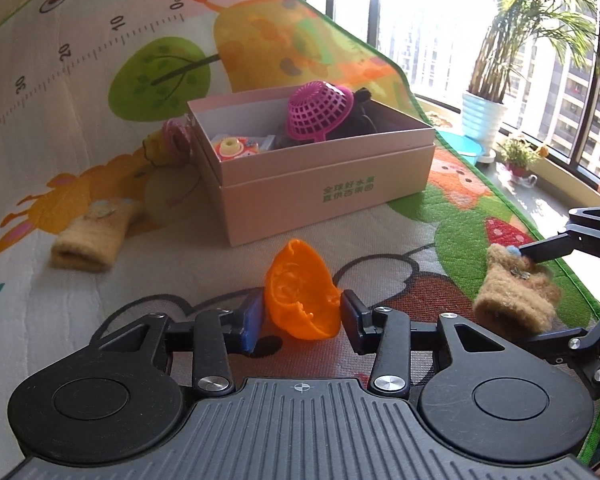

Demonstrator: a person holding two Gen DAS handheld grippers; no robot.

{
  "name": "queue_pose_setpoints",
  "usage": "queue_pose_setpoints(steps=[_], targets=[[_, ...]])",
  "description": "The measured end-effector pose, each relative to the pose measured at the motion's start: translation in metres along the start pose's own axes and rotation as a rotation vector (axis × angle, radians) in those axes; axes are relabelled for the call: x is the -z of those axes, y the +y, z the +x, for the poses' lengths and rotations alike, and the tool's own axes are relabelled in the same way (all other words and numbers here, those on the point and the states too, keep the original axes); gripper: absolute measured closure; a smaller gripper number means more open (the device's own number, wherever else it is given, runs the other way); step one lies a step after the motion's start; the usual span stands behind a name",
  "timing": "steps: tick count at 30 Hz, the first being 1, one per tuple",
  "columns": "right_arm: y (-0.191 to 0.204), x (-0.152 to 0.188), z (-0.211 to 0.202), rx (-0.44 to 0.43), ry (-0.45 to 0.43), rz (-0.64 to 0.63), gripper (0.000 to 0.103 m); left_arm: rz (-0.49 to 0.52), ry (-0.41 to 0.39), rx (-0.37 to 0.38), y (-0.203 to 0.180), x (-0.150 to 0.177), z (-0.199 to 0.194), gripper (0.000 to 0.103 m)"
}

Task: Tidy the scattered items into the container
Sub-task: 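Lift the mitten with the right gripper toward the pink box while the left carries the orange cup, then lower the mitten and orange cup into the pink box and open both grippers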

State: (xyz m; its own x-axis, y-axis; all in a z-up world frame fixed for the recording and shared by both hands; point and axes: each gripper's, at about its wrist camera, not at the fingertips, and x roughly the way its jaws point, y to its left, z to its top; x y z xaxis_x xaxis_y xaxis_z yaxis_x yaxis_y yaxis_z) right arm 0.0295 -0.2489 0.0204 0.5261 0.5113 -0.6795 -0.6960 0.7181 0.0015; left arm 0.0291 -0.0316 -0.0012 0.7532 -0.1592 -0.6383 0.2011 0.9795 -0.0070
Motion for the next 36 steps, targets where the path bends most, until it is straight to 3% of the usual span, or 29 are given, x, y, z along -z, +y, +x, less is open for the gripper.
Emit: queue_pose_setpoints(steps=[2,6,9,12,17,25,31,36], targets=[[0.003,-0.001,0.0,0.0,-0.001,-0.008,0.029,0.005,0.009,-0.004,-0.001,0.001,0.003,0.056],[0.005,-0.001,-0.002,-0.003,-0.003,-0.01,0.036,0.027,0.005,-0.017,-0.003,-0.001,0.01,0.04],[0.004,-0.002,-0.002,-0.002,-0.004,-0.005,0.041,0.03,0.001,-0.018,-0.002,-0.005,0.017,0.038],[0.003,-0.003,-0.003,0.004,-0.003,0.004,0.047,0.034,-0.003,-0.011,-0.002,-0.008,0.021,0.047],[0.001,-0.004,-0.008,0.018,-0.013,0.007,0.054,0.045,-0.002,0.003,-0.006,-0.007,0.013,0.047],[0.004,-0.014,-0.024,0.028,-0.055,-0.031,0.055,0.053,-0.061,0.034,-0.013,-0.016,-0.023,0.047],[0.0,-0.048,-0.03,0.083,-0.136,-0.095,0.055,0.08,-0.128,0.062,-0.015,-0.043,-0.031,0.046],[-0.02,-0.087,-0.012,0.139,-0.187,-0.096,0.054,0.088,-0.187,0.052,-0.004,-0.077,-0.011,0.046]])
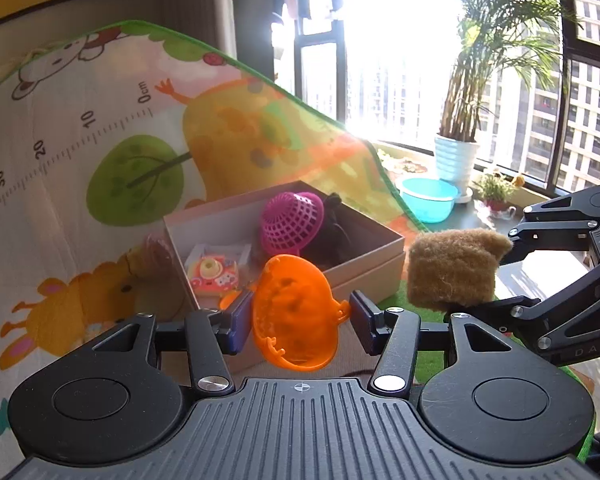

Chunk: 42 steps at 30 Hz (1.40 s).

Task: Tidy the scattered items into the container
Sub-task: 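Lower the mitten and orange cup into the pink box and open both grippers, then grasp the yellow pudding toy with pink base with the right gripper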

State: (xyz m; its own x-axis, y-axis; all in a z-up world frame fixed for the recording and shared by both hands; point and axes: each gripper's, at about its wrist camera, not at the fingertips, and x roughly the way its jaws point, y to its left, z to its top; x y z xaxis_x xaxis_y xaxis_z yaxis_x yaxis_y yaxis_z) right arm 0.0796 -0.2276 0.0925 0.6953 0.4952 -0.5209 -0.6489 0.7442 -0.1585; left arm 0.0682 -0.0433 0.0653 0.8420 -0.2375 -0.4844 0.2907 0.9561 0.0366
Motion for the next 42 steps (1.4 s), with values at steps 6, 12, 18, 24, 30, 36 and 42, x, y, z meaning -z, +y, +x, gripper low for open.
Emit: queue_pose_setpoints(steps=[6,12,18,24,30,36,42], targets=[[-0.013,-0.029,0.039,0.045,-0.029,-0.012,0.054,-0.006,-0.041,-0.002,0.025,-0.03,0.042,0.046],[-0.012,-0.038,0.077,0.08,-0.017,-0.043,0.031,-0.075,-0.039,0.001,0.053,-0.043,0.077,0.037],[-0.013,-0.037,0.087,0.045,0.005,-0.026,0.026,-0.1,-0.056,-0.016,0.064,-0.033,0.066,0.014],[-0.006,-0.047,0.081,0.012,0.006,-0.027,0.022,-0.108,-0.037,-0.112,0.078,-0.006,0.028,0.007],[0.014,-0.076,0.082,-0.069,0.022,-0.042,0.021,-0.161,0.017,-0.236,0.102,0.033,0.003,0.005],[0.048,-0.117,0.115,-0.112,0.082,-0.158,0.033,-0.306,0.032,-0.281,0.132,0.064,-0.001,0.005],[0.077,-0.158,0.181,-0.111,0.256,-0.298,0.038,-0.337,0.021,-0.264,0.136,0.077,0.002,0.003]])
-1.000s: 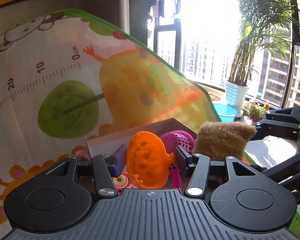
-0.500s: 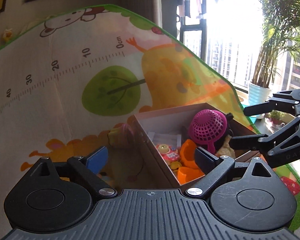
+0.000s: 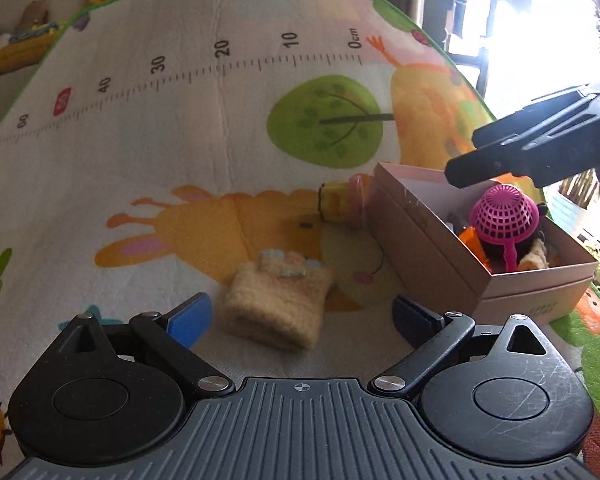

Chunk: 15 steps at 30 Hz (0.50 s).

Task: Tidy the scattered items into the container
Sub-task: 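Grasp the yellow pudding toy with pink base with the right gripper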

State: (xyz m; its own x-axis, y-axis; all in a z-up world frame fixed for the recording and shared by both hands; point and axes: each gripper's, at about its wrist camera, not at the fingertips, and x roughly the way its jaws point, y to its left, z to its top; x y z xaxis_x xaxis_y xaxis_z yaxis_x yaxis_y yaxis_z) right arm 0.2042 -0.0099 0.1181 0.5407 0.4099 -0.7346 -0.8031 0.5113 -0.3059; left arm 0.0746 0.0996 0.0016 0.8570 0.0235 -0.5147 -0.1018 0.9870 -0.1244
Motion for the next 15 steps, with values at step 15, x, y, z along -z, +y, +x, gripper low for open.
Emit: queue_pose_setpoints(steps=[15], targets=[[0.043,-0.046,0.126,0.143,0.24,-0.407,0.038,-0.061,-0.008,0.012,0.006,0.005,0.0,0.002]])
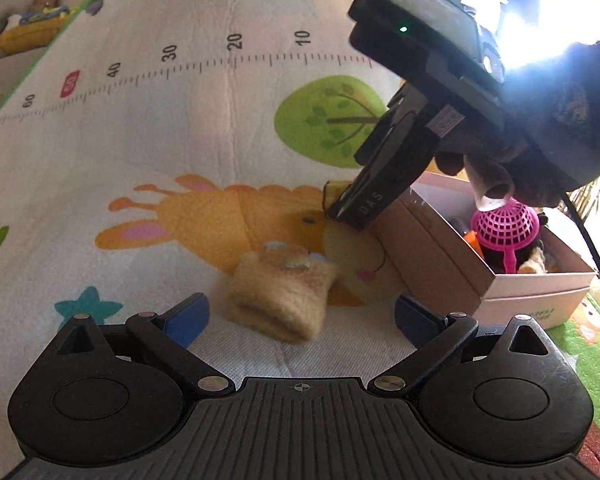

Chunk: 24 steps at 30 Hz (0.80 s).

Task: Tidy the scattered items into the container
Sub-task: 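Grasp the yellow pudding toy with pink base with the right gripper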

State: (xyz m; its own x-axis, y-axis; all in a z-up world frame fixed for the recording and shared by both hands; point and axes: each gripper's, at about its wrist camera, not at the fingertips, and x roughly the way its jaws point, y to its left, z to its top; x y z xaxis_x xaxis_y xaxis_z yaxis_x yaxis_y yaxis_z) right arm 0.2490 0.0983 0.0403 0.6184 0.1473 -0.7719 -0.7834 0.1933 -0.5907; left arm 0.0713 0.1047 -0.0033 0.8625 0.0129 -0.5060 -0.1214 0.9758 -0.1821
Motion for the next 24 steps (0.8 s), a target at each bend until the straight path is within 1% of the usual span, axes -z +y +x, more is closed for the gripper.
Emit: queue_pose_setpoints(steps=[2,5,7,8,10,14,17,20,24], targets=[[0.001,-0.001,0.007,-0.005,0.014,-0.013,0.038,0.001,-0.002,0.0,-0.001,0.0,0.0,0.002],[0.001,-0.001,0.015,0.013,0.024,-0.015,0.038,0.006,-0.005,0.001,-0.001,0.001,-0.001,0.001],[0.001,0.001,0.015,0.037,0.008,-0.023,0.057,0.009,-0.006,0.0,-0.001,0.001,-0.002,0.001],[0.001,0.001,0.013,0.039,-0.001,-0.017,0.063,0.01,-0.007,0.0,-0.001,0.001,-0.002,0.001],[-0.002,0.001,0.005,0.011,-0.027,0.022,0.064,0.011,-0.008,0.0,-0.002,0.001,-0.002,0.001],[-0.004,0.003,-0.017,-0.004,-0.084,0.067,0.064,0.008,-0.005,0.0,-0.001,0.001,-0.001,0.001],[-0.007,0.008,-0.044,-0.054,-0.136,0.128,0.064,-0.003,0.001,0.002,0.0,0.001,0.0,0.001],[-0.005,0.028,-0.078,-0.102,-0.209,0.184,0.064,-0.009,0.009,0.001,0.001,0.001,0.002,0.001],[-0.001,0.068,-0.12,-0.154,-0.289,0.252,0.064,0.009,0.03,-0.034,-0.003,0.001,0.006,0.001]])
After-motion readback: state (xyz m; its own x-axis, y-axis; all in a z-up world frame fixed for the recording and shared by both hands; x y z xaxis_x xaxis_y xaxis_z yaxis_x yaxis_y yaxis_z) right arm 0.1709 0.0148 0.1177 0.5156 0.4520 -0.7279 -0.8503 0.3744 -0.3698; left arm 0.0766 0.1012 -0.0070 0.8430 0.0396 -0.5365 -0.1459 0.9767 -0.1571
